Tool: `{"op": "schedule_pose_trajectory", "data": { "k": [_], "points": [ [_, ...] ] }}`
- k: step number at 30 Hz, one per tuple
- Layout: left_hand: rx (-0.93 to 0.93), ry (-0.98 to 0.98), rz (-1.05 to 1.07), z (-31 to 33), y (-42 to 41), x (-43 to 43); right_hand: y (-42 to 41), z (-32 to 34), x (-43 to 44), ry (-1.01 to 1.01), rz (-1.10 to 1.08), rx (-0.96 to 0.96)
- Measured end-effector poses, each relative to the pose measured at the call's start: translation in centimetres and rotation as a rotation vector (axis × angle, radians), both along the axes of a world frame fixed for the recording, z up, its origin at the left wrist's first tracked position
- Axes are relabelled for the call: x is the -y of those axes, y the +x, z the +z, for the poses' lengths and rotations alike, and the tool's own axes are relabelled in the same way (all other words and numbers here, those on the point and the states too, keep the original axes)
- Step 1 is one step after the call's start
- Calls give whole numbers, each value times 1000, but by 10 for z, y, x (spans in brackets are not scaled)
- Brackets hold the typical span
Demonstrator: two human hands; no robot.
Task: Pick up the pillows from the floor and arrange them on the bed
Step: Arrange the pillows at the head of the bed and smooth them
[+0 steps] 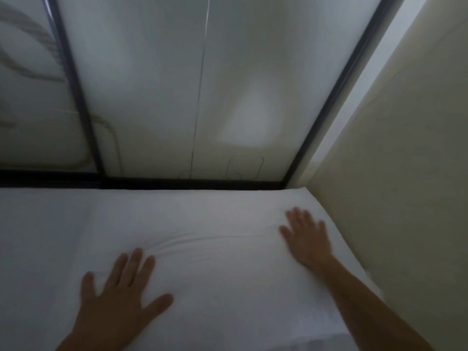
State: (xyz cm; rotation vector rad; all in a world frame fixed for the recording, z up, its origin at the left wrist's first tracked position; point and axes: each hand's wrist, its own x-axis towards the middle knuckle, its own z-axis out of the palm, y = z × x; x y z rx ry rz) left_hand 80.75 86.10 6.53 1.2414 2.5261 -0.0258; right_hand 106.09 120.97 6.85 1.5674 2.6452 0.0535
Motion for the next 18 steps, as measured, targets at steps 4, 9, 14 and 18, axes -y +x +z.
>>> {"op": "schedule_pose_trajectory", "data": {
  "k": [4,9,14,18],
  "points": [
    [-60,130,91,23,5,-25,3,24,-37,83,-232,-93],
    [-45,176,-44,18,34,-58,-51,-4,28,-34,260,-77],
    [-108,107,-66,7,33,-40,-18,9,7,-35,-10,-24],
    [-106,177,-69,33,31,-56,-50,20,11,4,25,-94]
  ]
}}
